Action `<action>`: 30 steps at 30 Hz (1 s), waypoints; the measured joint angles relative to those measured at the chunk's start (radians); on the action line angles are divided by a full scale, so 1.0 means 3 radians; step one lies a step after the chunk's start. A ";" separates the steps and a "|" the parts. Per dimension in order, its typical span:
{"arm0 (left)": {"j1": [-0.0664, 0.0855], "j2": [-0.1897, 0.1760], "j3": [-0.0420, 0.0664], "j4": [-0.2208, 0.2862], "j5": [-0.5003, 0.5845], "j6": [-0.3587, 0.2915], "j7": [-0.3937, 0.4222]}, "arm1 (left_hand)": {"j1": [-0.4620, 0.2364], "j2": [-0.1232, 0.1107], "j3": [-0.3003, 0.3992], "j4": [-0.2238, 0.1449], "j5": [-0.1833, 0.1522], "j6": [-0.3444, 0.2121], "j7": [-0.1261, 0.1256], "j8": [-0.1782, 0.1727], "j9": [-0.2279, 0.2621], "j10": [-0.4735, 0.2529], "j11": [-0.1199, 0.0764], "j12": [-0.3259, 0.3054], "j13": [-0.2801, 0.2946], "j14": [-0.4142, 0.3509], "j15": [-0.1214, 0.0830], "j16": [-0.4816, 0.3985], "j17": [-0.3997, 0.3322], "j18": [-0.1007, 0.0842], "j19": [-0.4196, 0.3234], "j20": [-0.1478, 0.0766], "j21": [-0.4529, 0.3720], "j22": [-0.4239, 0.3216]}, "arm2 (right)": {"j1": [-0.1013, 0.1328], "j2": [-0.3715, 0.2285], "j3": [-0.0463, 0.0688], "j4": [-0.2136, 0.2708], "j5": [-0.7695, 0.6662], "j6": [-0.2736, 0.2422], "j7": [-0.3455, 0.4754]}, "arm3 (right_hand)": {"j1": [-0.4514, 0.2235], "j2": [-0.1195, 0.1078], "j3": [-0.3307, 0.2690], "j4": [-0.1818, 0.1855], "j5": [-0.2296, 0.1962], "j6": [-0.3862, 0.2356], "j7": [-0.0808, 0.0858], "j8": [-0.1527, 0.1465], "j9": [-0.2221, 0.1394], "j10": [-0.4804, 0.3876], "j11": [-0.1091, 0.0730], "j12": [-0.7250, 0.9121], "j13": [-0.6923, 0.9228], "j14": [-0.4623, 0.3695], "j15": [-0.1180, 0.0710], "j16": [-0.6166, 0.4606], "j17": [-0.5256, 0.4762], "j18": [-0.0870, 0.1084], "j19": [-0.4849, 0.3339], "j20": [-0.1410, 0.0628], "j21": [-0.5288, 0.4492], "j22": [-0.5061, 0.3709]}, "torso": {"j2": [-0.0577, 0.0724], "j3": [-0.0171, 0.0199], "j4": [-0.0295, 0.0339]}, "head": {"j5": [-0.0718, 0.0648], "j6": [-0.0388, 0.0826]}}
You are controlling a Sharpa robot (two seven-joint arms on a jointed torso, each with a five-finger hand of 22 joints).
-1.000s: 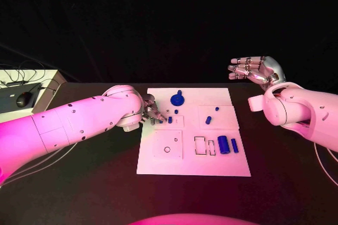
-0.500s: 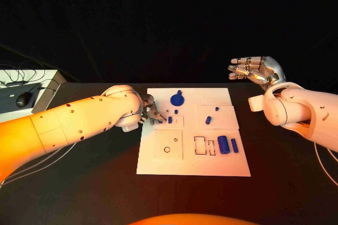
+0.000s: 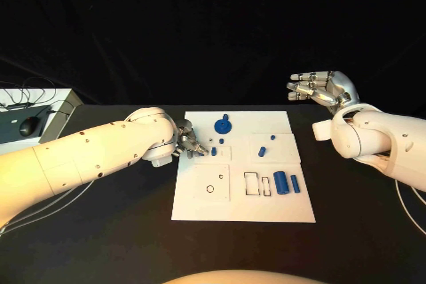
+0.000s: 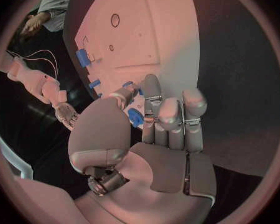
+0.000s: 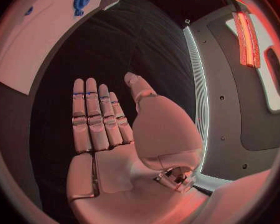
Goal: Assemble the parts on the task board
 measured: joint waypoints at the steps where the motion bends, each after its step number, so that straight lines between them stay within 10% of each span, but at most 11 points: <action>1: 0.0000 0.0000 0.0000 0.0000 0.0007 0.0001 0.0000 | 0.0004 0.0004 -0.0071 0.0025 0.0000 0.0000 0.0000 0.0000 0.0000 0.0000 0.0000 0.0000 0.0001 0.0000 0.0000 0.0000 0.0000 0.0000 0.0000 0.0000 0.0000 0.0000 | 0.0000 0.0000 0.0000 0.0000 0.0000 0.0000 0.0000 | 0.0000 0.0000 0.0000 0.0000 0.0000 0.0000 0.0000 0.0000 0.0000 0.0000 0.0000 0.0000 0.0000 0.0000 0.0000 0.0000 0.0000 0.0000 0.0000 0.0000 0.0000 0.0000 | 0.0000 0.0000 0.0000 | 0.0000 0.0000; 14: -0.0003 -0.0013 0.0000 -0.0008 0.0077 -0.0006 0.0005 | 0.0103 0.0104 -0.0698 0.0303 -0.0003 0.0010 -0.0010 0.0018 0.0007 0.0000 0.0000 0.0000 0.0013 0.0000 0.0000 0.0000 -0.0001 0.0000 0.0000 0.0000 0.0013 0.0000 | 0.0000 -0.0003 0.0000 -0.0004 0.0000 0.0000 0.0000 | 0.0000 0.0000 0.0010 -0.0010 0.0000 0.0000 0.0000 0.0000 0.0000 0.0000 0.0000 0.0000 0.0000 0.0000 0.0000 0.0000 0.0000 0.0000 0.0000 0.0000 -0.0001 -0.0003 | -0.0003 0.0003 0.0000 | 0.0004 -0.0002; 30: -0.0008 -0.0075 0.0062 0.0071 0.0109 -0.0024 0.0023 | 0.0122 0.0123 -0.0869 0.0357 -0.0003 0.0011 -0.0009 0.0031 0.0008 0.0000 0.0001 0.0013 0.0022 0.0000 0.0000 0.0013 0.0010 0.0000 0.0000 0.0000 0.0029 -0.0001 | -0.0001 -0.0006 0.0000 -0.0010 0.0000 0.0000 -0.0001 | 0.0000 0.0000 0.0009 -0.0029 0.0000 0.0000 0.0000 0.0000 0.0000 0.0000 0.0000 0.0000 0.0000 0.0000 0.0000 0.0000 0.0000 0.0000 0.0000 0.0000 0.0010 -0.0015 | 0.0000 0.0000 -0.0002 | 0.0001 0.0004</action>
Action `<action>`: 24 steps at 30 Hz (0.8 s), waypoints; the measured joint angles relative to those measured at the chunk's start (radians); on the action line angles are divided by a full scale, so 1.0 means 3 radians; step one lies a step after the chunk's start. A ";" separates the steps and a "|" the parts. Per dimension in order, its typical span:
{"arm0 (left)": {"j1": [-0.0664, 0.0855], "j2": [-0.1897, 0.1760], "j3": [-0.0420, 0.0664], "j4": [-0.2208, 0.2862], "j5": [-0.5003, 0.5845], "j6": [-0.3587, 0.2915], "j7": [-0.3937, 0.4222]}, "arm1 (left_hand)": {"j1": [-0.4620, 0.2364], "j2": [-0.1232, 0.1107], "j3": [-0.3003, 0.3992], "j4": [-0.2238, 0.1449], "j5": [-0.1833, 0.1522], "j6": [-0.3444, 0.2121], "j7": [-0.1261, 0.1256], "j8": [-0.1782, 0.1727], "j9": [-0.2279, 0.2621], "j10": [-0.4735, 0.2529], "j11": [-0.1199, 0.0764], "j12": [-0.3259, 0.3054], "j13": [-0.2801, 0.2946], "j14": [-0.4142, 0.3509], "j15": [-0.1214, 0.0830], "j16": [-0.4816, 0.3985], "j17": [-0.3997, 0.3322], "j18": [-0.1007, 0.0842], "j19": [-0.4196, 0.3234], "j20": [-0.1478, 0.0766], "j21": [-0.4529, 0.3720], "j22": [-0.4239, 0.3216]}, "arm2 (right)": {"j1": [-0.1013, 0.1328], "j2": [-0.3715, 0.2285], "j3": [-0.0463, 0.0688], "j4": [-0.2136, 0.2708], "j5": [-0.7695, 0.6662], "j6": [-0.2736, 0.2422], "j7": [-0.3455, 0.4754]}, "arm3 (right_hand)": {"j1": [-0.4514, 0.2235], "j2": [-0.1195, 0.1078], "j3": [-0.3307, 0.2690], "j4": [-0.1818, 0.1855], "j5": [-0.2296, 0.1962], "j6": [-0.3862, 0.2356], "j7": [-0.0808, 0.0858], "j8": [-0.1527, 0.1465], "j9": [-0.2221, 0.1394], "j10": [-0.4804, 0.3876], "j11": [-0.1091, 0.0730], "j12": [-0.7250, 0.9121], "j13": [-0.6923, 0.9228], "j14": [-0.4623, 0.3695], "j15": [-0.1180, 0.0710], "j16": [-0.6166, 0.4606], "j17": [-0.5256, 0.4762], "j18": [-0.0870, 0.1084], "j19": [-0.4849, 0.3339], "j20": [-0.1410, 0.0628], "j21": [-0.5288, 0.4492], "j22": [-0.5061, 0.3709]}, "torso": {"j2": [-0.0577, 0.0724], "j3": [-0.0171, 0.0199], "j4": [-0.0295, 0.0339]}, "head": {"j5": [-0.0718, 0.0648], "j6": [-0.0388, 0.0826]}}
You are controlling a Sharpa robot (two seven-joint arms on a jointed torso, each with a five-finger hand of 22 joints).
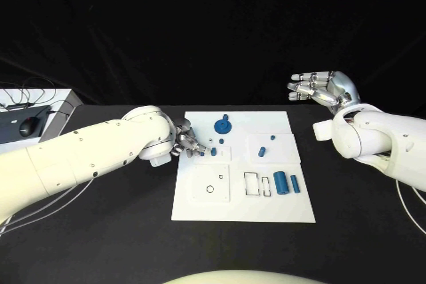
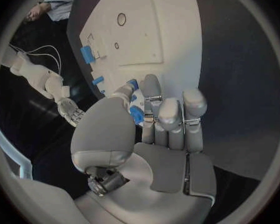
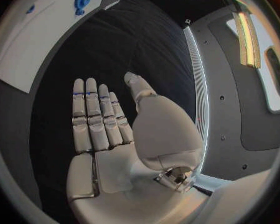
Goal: Assemble the parts on the task board
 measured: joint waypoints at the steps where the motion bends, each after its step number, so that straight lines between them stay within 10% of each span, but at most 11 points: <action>1: 0.0000 -0.0005 0.0011 0.0008 0.0007 -0.0003 0.0003 | 0.0000 0.0000 0.0000 0.0000 0.0000 0.0000 0.0000 0.0001 0.0002 0.0000 0.0000 0.0000 0.0000 0.0000 0.0000 0.0000 0.0000 0.0000 0.0000 0.0000 0.0000 0.0000 | 0.0000 -0.0001 0.0000 0.0000 0.0000 0.0000 0.0000 | 0.0000 0.0000 0.0000 0.0000 0.0000 0.0000 0.0000 0.0000 0.0000 0.0000 0.0000 0.0000 0.0000 0.0000 0.0000 0.0000 0.0000 0.0000 0.0000 0.0000 0.0000 0.0000 | 0.0000 -0.0001 0.0000 | -0.0002 0.0000; 15: -0.0005 -0.0107 0.0175 0.0046 0.0116 -0.0052 0.0035 | 0.0059 0.0033 -0.0068 0.0005 0.0000 -0.0080 0.0065 -0.0062 -0.0034 -0.0086 0.0049 0.0000 0.0005 -0.0007 0.0007 -0.0123 -0.0173 0.0000 -0.0043 0.0018 -0.0125 -0.0067 | -0.0002 -0.0002 0.0000 -0.0005 0.0000 0.0000 0.0000 | 0.0000 0.0000 0.0000 0.0000 0.0000 0.0000 0.0000 0.0000 0.0000 0.0000 0.0000 0.0000 0.0000 0.0000 0.0000 0.0000 0.0000 0.0000 0.0000 0.0000 0.0000 0.0000 | -0.0002 0.0000 0.0004 | 0.0003 -0.0004; 21: -0.0003 -0.0142 0.0214 0.0005 0.0198 -0.0080 0.0054 | 0.0193 0.0130 -0.0026 -0.0079 0.0000 -0.0189 0.0182 -0.0377 -0.0435 -0.0216 0.0120 0.0000 0.0077 -0.0057 0.0057 -0.0290 -0.0403 0.0000 -0.0125 0.0075 -0.0317 -0.0175 | -0.0002 -0.0007 0.0000 -0.0005 0.0000 0.0000 0.0000 | 0.0000 0.0000 0.0000 0.0000 0.0000 0.0000 0.0000 0.0000 0.0000 0.0000 0.0000 0.0000 0.0000 0.0000 0.0000 0.0000 0.0000 0.0000 0.0000 0.0000 0.0000 0.0001 | -0.0004 0.0004 0.0003 | 0.0004 0.0002; 24: -0.0003 -0.0144 0.0219 -0.0017 0.0243 -0.0079 0.0065 | 0.0219 0.0157 0.0039 -0.0159 0.0000 -0.0178 0.0264 -0.0637 -0.0964 -0.0257 0.0161 0.0000 0.0114 -0.0073 0.0084 -0.0302 -0.0458 0.0034 -0.0156 0.0106 -0.0348 -0.0202 | -0.0002 -0.0008 0.0000 -0.0005 0.0000 0.0000 0.0000 | 0.0000 0.0000 0.0009 -0.0009 0.0000 0.0000 0.0000 0.0000 0.0000 0.0000 0.0000 0.0000 0.0000 0.0000 0.0000 0.0000 0.0000 0.0000 0.0000 0.0000 0.0000 -0.0010 | -0.0003 0.0005 0.0002 | 0.0004 0.0005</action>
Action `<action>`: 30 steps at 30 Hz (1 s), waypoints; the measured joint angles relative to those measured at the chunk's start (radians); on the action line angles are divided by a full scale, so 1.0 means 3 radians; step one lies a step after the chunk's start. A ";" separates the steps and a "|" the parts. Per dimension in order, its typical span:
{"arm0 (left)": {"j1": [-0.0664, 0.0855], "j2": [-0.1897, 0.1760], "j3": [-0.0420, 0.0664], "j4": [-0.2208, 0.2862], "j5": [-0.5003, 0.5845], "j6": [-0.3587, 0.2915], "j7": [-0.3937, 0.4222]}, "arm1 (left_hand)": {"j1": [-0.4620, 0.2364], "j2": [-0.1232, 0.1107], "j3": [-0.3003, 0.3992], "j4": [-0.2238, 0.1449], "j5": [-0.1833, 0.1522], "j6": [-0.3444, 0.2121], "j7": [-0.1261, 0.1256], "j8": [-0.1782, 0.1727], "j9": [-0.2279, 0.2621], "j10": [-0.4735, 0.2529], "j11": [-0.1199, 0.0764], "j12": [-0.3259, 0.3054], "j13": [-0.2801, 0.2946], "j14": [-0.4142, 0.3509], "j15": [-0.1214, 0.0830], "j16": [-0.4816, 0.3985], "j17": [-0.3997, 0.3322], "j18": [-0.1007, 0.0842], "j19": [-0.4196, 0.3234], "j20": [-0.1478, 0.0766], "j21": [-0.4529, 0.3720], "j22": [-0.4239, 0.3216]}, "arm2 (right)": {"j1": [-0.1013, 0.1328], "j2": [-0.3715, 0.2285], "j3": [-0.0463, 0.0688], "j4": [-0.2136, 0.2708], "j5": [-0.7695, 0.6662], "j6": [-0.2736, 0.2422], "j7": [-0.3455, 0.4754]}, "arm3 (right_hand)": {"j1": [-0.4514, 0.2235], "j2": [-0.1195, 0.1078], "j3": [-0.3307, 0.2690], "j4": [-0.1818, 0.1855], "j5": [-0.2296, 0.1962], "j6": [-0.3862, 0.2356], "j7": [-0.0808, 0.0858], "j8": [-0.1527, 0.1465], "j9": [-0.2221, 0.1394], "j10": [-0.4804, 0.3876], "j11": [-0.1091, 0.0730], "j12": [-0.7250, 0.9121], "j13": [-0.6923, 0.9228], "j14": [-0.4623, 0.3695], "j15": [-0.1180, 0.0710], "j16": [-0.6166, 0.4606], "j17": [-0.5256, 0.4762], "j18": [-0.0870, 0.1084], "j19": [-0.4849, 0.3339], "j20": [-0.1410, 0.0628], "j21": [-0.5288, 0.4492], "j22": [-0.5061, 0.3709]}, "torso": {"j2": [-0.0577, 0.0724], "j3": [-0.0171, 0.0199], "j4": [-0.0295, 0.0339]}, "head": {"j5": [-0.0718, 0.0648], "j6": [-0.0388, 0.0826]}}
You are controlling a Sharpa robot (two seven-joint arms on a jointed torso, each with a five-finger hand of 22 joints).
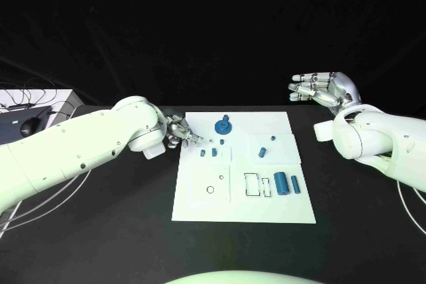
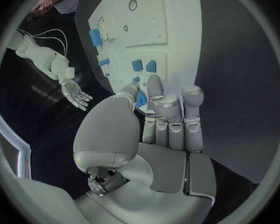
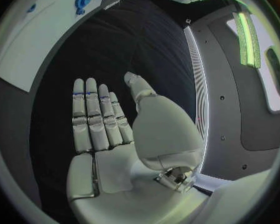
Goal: Assemble the parts on the task board
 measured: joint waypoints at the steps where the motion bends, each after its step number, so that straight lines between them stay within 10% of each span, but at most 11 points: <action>1: 0.0000 0.0000 0.0001 -0.0005 0.0012 0.0001 0.0003 | 0.0000 0.0000 0.0022 -0.0022 0.0000 0.0005 0.0005 -0.0012 -0.0099 -0.0002 0.0002 0.0000 0.0003 0.0000 0.0000 0.0000 -0.0008 0.0018 0.0000 0.0000 -0.0003 -0.0004 | 0.0000 0.0000 0.0000 0.0000 0.0000 0.0000 0.0000 | 0.0000 0.0000 0.0000 0.0000 0.0000 0.0000 0.0000 0.0000 0.0000 0.0000 0.0000 0.0000 0.0000 0.0000 0.0000 0.0000 0.0000 0.0000 0.0000 0.0000 0.0000 -0.0001 | 0.0000 0.0000 0.0000 | 0.0000 0.0001; 8: -0.0001 0.0017 0.0004 -0.0046 0.0096 -0.0006 0.0056 | 0.0070 0.0070 0.0152 -0.0152 0.0000 -0.0084 0.0089 -0.0018 -0.0436 -0.0197 0.0060 -0.0070 -0.0022 -0.0176 0.0062 -0.0179 -0.0252 0.0050 -0.0202 0.0068 -0.0361 -0.0177 | 0.0000 -0.0004 0.0000 0.0003 0.0000 0.0000 0.0000 | 0.0000 0.0000 0.0000 0.0000 0.0000 0.0000 0.0000 0.0000 0.0000 0.0000 0.0000 0.0000 0.0000 0.0000 0.0000 0.0000 0.0000 0.0000 0.0000 0.0000 0.0013 -0.0001 | 0.0001 0.0002 -0.0001 | 0.0000 0.0011; 12: -0.0001 0.0027 -0.0006 -0.0069 0.0149 -0.0094 0.0245 | 0.0391 0.0035 0.0134 -0.0336 -0.0021 -0.0565 0.0285 -0.0018 -0.0747 -0.0728 0.0285 -0.0566 -0.0366 -0.0739 0.0280 -0.0755 -0.0639 0.0100 -0.0657 0.0276 -0.0962 -0.0516 | 0.0000 -0.0005 0.0000 0.0004 0.0000 0.0000 0.0000 | 0.0000 0.0000 0.0000 0.0000 0.0000 0.0000 0.0000 0.0000 0.0000 0.0000 0.0000 0.0000 0.0000 0.0000 0.0000 0.0000 0.0000 0.0000 0.0000 0.0000 0.0013 -0.0001 | 0.0002 0.0002 -0.0002 | 0.0001 0.0021; 17: -0.0004 0.0054 -0.0071 -0.0098 0.0165 -0.0342 0.0707 | 0.0868 0.0075 0.0081 -0.0654 -0.0026 -0.0764 0.0273 -0.0018 -0.1282 -0.0946 0.0449 -0.1128 -0.0915 -0.1020 0.0435 -0.1444 -0.1247 0.0110 -0.0868 0.0439 -0.1536 -0.0960 | 0.0000 -0.0005 0.0000 0.0003 0.0001 0.0000 0.0000 | 0.0000 0.0000 0.0000 0.0000 0.0000 0.0000 0.0000 0.0000 0.0000 0.0000 0.0000 0.0000 0.0000 0.0000 0.0000 0.0000 0.0000 0.0000 0.0000 0.0000 0.0013 -0.0001 | 0.0003 0.0001 -0.0002 | -0.0004 0.0036; 23: -0.0014 0.0144 -0.0181 -0.0179 -0.0018 -0.0704 0.1389 | 0.0920 0.0095 0.0022 -0.0805 -0.0026 -0.0570 0.0225 -0.0010 -0.1772 -0.0974 0.0539 -0.1540 -0.0968 -0.0925 0.0484 -0.1846 -0.1716 0.0123 -0.0833 0.0527 -0.1793 -0.1186 | 0.0000 -0.0001 0.0000 -0.0001 0.0001 0.0000 -0.0001 | 0.0000 0.0000 0.0018 -0.0018 0.0000 0.0000 0.0000 0.0000 0.0000 0.0000 0.0000 0.0000 -0.0003 0.0000 0.0000 0.0000 0.0000 0.0000 0.0000 0.0000 0.0013 -0.0006 | 0.0001 0.0000 0.0000 | -0.0004 0.0057; 30: -0.0067 0.0313 -0.0268 -0.0350 -0.0470 -0.0952 0.1888 | 0.0934 0.0081 -0.0062 -0.0830 -0.0036 -0.0529 0.0218 -0.0024 -0.1917 -0.1033 0.0545 -0.1639 -0.0968 -0.0821 0.0451 -0.1527 -0.1635 0.0123 -0.0670 0.0483 -0.1700 -0.1114 | -0.0001 0.0009 0.0000 -0.0003 0.0001 0.0000 -0.0001 | 0.0000 0.0000 0.0019 -0.0018 0.0000 0.0000 0.0000 0.0000 0.0000 0.0000 0.0000 0.0000 -0.0003 0.0000 0.0000 0.0000 0.0000 0.0000 0.0000 0.0000 0.0013 -0.0006 | 0.0006 -0.0004 -0.0004 | -0.0012 0.0083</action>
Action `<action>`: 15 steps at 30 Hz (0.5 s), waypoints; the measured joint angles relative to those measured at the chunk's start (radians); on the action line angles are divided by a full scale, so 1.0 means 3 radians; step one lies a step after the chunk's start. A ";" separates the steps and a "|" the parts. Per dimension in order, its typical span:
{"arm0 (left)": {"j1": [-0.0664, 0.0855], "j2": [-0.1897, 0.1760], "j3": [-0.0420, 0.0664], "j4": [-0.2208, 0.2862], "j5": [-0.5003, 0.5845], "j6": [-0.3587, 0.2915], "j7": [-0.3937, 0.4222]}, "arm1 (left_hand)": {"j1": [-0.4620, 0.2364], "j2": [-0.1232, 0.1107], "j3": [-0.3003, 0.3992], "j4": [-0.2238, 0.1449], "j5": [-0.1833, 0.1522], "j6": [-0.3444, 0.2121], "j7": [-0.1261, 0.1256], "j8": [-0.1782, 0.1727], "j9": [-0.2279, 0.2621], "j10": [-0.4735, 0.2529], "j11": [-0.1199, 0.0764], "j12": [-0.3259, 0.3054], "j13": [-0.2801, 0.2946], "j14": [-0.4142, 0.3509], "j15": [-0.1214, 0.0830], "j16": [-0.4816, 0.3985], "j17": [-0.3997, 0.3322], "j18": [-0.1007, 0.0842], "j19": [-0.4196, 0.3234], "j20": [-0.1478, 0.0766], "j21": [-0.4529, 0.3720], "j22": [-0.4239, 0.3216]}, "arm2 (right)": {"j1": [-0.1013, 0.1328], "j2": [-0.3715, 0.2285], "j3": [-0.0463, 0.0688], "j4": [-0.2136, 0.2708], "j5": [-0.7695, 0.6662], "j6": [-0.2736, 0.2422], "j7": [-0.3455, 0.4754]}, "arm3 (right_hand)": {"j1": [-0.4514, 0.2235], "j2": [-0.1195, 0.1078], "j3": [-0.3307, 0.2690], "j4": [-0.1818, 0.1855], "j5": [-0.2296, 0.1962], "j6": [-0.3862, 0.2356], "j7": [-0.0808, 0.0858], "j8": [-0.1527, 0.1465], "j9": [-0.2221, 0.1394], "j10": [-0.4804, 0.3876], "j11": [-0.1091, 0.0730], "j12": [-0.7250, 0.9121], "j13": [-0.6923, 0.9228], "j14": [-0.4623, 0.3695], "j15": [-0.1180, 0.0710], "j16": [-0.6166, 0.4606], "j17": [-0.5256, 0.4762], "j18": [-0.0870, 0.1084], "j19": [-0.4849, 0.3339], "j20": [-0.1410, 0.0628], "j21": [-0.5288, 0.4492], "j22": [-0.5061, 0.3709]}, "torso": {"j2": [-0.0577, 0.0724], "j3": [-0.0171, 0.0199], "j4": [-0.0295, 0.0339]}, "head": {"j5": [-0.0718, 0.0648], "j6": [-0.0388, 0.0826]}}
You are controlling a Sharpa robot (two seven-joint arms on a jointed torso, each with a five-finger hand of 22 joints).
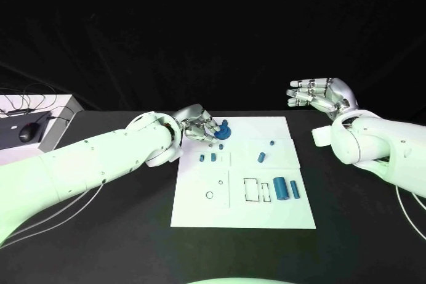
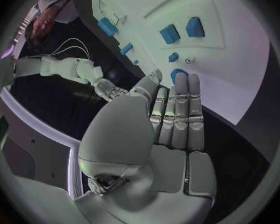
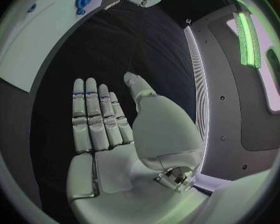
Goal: Assemble the parts on the task board
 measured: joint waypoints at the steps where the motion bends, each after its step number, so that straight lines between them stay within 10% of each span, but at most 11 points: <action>1: -0.0005 0.0021 -0.0005 -0.0016 -0.0064 -0.0023 0.0042 | 0.0000 0.0000 0.0000 0.0000 0.0000 0.0000 0.0000 0.0000 0.0000 0.0016 -0.0013 -0.0011 0.0000 -0.0013 -0.0013 0.0101 0.0044 0.0000 0.0006 -0.0006 0.0041 0.0044 | 0.0000 0.0001 0.0000 0.0000 0.0000 0.0000 0.0000 | 0.0000 0.0000 0.0000 0.0000 0.0000 0.0000 0.0000 0.0000 0.0000 0.0000 0.0000 0.0000 0.0000 0.0000 0.0000 0.0000 0.0000 0.0000 0.0000 0.0000 0.0000 0.0000 | 0.0002 0.0000 -0.0001 | -0.0001 0.0004; 15: -0.0015 0.0195 -0.0016 -0.0168 -0.0758 -0.0080 0.0188 | -0.0166 -0.0198 -0.0015 0.0189 -0.0030 0.0101 -0.0029 -0.0006 0.0000 0.0162 -0.0064 0.0010 0.0000 0.0079 -0.0058 0.1437 0.0283 0.0131 0.0157 -0.0035 0.0705 0.0722 | -0.0001 0.0006 0.0000 0.0006 0.0002 0.0001 -0.0001 | 0.0000 0.0000 0.0014 -0.0014 0.0016 0.0000 0.0000 0.0000 0.0000 0.0000 0.0000 0.0000 0.0000 0.0000 0.0000 0.0000 -0.0003 0.0000 0.0000 0.0000 0.0000 -0.0007 | 0.0014 0.0009 -0.0009 | -0.0014 0.0011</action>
